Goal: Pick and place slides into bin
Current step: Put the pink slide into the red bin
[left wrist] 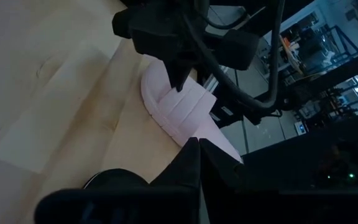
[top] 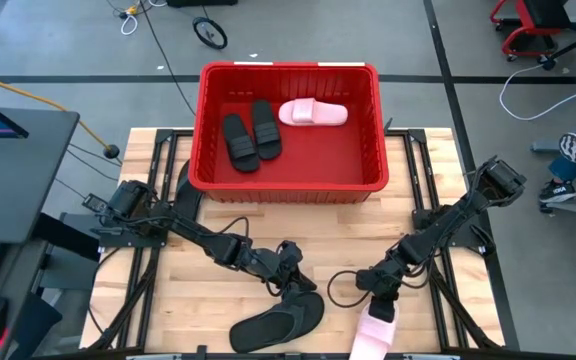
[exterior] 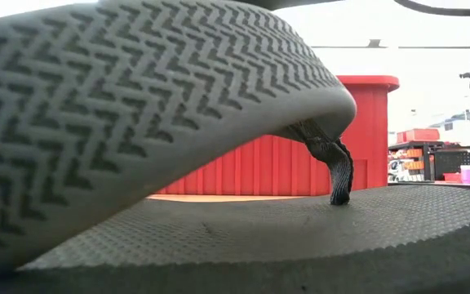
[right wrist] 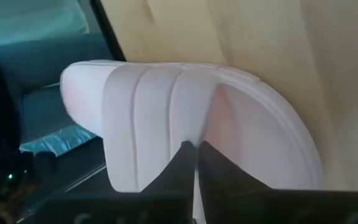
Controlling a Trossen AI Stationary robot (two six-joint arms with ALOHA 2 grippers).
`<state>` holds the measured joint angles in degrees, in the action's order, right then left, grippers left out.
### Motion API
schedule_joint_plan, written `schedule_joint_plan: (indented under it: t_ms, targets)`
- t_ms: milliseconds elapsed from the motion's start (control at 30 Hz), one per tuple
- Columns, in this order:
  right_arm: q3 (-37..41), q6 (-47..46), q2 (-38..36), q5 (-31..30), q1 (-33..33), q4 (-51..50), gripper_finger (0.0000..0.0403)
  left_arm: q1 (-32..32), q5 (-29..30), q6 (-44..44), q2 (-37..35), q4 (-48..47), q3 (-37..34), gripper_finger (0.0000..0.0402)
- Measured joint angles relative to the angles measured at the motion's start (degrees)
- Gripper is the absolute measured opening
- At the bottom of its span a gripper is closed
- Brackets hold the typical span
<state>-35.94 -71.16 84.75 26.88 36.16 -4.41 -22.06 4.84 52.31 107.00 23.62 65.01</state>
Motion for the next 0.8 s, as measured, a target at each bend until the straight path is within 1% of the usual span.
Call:
schedule_joint_plan:
  t_ms: [267, 467, 567, 667, 733, 800]
  targets:
    - [-1.27, -3.84, -0.77, -0.13, -1.42, -0.73, 0.0004, -0.02, 0.00, 0.02, 0.00, -1.39, -0.04, 0.0019]
    - [-6.31, -4.26, -5.76, -1.57, -5.01, -0.85, 0.0002, -0.02, -0.02, 0.03, 0.00, -1.89, -0.04, 0.0018]
    - [-10.52, -3.53, -9.70, -4.27, -7.50, -2.11, 0.0002, -0.02, -0.02, 0.08, 0.00, -2.08, -0.04, 0.0012]
    - [-16.16, -0.16, -13.84, -8.46, -9.73, -6.48, 0.0001, -0.02, -0.02, 1.25, 0.00, -2.12, -0.04, 0.0010]
    - [-20.96, 4.26, -16.46, -11.79, -11.01, -11.45, 0.0001, -0.02, -0.02, 1.42, 0.00, -2.12, -0.04, 0.0012]
    - [-26.72, 9.18, -18.52, -14.83, -12.27, -18.57, 0.0001, -0.02, -0.02, 1.49, 0.00, -2.18, -0.04, 0.0016]
